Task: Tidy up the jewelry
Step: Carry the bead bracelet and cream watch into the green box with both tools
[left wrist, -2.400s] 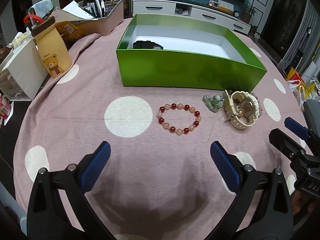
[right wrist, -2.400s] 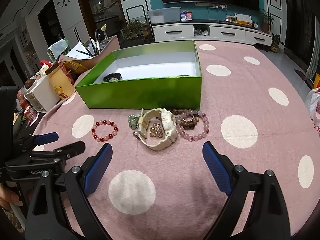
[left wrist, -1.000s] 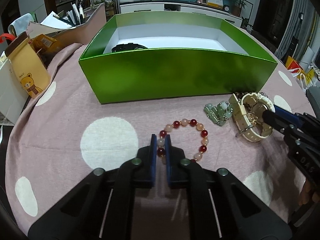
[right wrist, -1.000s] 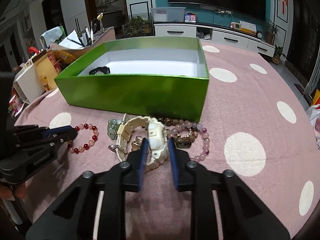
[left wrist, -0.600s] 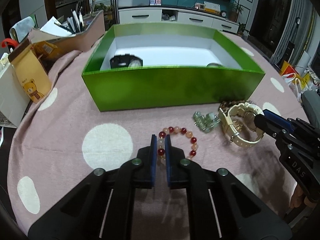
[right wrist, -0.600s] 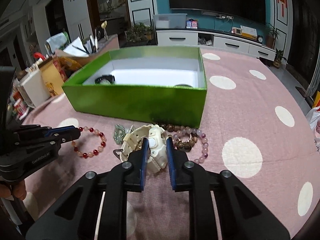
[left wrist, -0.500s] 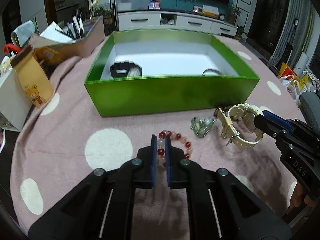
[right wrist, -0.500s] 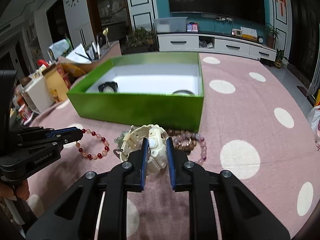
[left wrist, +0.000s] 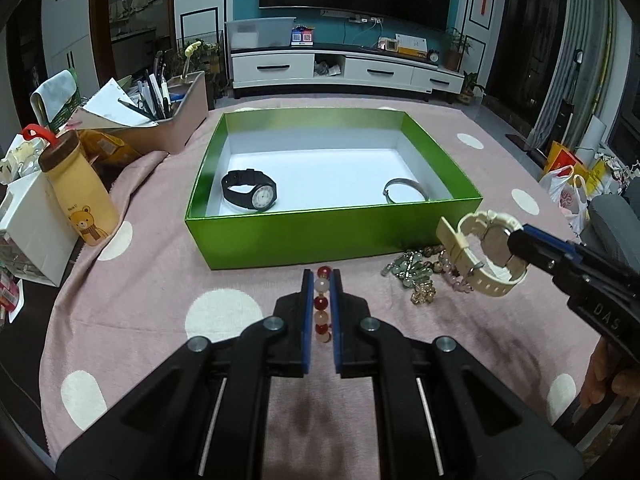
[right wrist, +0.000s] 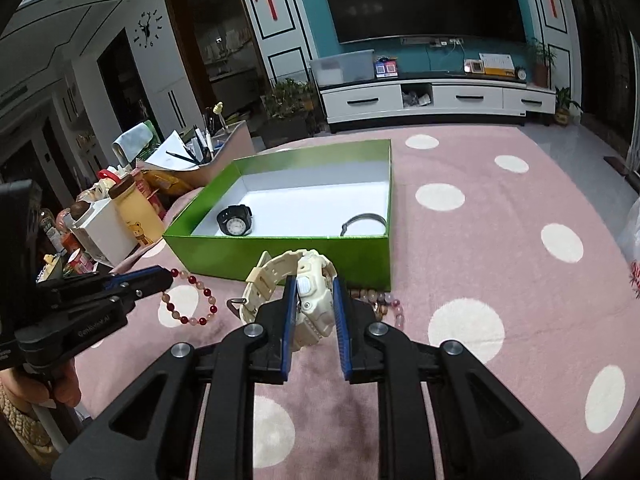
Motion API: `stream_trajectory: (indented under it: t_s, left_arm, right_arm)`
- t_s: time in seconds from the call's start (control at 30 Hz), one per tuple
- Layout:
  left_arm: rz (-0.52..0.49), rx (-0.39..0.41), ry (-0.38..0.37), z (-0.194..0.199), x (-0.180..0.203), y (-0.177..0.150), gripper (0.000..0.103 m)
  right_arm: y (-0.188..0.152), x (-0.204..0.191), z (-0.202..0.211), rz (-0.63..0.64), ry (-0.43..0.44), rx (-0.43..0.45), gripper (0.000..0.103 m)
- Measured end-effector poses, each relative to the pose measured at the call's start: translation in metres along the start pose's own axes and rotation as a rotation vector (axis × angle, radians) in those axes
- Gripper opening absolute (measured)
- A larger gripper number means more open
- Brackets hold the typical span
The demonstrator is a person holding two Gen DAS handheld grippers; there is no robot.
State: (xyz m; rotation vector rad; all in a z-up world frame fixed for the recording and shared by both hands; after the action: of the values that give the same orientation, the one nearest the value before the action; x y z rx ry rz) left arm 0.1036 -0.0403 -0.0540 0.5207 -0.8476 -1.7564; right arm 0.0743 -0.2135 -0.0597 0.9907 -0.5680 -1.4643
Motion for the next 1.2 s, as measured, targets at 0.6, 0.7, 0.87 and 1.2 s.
stream_trajectory:
  t_s: [0.6,0.7,0.87,1.2]
  left_arm:
    - [-0.006,0.072,-0.005,0.005,0.0,0.047,0.007]
    - [-0.008,0.092,0.006,0.002,-0.001,0.062,0.007]
    - [-0.003,0.114,0.025,-0.006,-0.003,0.083,0.007]
    - [-0.002,0.091,0.079,-0.044,-0.011,0.108,0.007]
  right_arm:
    - [0.038,0.016,0.008,-0.021,-0.036,0.095,0.018]
    - [0.045,0.015,0.001,-0.018,-0.037,0.108,0.018]
    - [0.057,0.012,-0.009,-0.019,-0.033,0.127,0.018]
    - [0.075,0.005,-0.046,-0.005,-0.029,0.126,0.018]
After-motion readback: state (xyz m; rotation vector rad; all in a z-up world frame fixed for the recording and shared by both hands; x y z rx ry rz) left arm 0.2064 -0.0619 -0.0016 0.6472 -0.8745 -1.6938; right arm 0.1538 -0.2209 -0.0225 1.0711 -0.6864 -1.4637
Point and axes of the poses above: each gripper's, at about its wrist camera, not at the fingertips, and z roughly against the way its jaws point, x to its right, y to its top, the point moved 7 cm from there along -z, roughly the way its jaws point, and after that the axes turned 5 degrees about x, right-handed, at the moved point
